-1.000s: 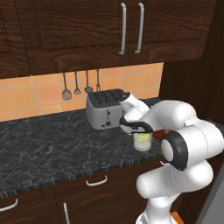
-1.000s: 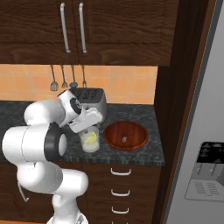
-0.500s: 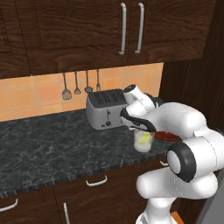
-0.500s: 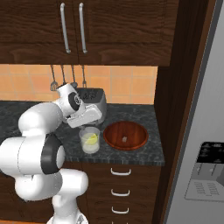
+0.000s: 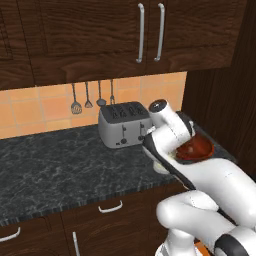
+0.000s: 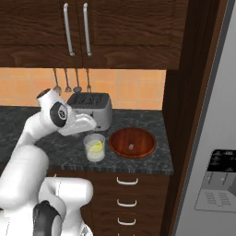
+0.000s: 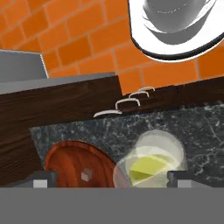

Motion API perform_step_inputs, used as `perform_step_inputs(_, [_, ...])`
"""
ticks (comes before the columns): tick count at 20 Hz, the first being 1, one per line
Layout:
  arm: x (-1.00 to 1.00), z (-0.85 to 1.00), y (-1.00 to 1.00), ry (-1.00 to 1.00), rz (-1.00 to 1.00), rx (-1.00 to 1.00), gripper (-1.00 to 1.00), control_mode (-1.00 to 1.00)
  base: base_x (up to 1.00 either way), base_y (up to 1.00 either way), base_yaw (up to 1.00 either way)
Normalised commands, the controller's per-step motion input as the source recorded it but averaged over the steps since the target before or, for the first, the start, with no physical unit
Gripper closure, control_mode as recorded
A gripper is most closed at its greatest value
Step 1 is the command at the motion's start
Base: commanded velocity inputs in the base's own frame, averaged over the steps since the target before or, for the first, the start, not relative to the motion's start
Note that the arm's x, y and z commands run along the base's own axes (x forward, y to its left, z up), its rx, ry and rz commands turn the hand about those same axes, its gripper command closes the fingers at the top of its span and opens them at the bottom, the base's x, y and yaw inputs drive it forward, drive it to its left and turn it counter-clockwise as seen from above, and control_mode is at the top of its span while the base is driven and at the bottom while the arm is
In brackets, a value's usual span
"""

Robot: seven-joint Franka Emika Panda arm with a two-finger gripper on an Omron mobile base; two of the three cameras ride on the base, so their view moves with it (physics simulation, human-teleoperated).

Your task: Grab a lemon wedge from the fridge and one ice cube from the ice bowl, and put them in the glass of lemonade.

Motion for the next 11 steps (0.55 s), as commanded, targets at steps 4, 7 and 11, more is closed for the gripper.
perform_step_inputs(4, [-1.0, 0.0, 0.26, -0.57, 0.0, -0.09, -1.0, -1.0, 0.0, 0.0, 0.0])
perform_step_inputs(7, [-1.0, 0.0, 0.37, -0.52, 0.0, -0.13, -1.0, -1.0, 0.0, 0.0, 0.0])
perform_step_inputs(11, [-0.92, 0.0, 0.49, -0.41, 0.0, -0.14, -1.0, -1.0, 0.0, 0.0, 0.0])
